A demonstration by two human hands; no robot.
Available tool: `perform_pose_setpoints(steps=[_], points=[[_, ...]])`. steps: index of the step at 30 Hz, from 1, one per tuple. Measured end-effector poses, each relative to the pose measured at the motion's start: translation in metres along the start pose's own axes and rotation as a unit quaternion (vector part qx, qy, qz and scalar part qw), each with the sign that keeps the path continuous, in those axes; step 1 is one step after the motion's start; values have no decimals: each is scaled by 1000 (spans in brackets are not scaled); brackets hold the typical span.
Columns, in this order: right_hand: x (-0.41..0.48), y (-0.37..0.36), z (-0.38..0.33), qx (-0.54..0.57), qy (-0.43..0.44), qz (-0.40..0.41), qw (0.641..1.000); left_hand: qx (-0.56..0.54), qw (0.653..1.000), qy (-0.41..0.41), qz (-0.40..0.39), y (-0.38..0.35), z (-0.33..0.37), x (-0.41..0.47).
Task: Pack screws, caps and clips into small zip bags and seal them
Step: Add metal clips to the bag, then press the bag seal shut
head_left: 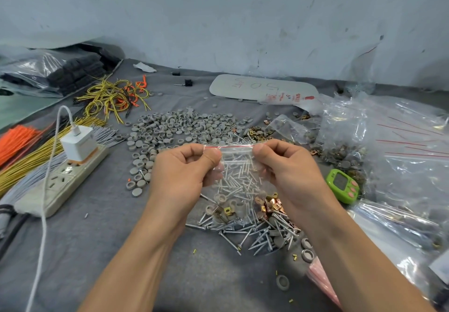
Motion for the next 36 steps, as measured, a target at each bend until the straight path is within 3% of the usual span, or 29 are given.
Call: perform_pose_setpoints(steps=[18, 28, 36], points=[[-6, -28, -7, 7, 58, -59, 997, 16, 997, -3, -78, -15, 0, -5], [-6, -29, -4, 28, 35, -61, 997, 24, 999, -14, -34, -15, -1, -4], [-6, -20, 3, 38, -4, -21, 999, 30, 999, 22, -3, -1, -6, 0]])
Point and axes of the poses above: each hand's wrist, its own x-axis towards the middle knuckle, its own y-axis out of the back of the hand, z = x × y, the point moved 8 cm from there along x, towards the middle knuckle, and after that the axes turned 14 degrees about -x, right-handed, at the moved point
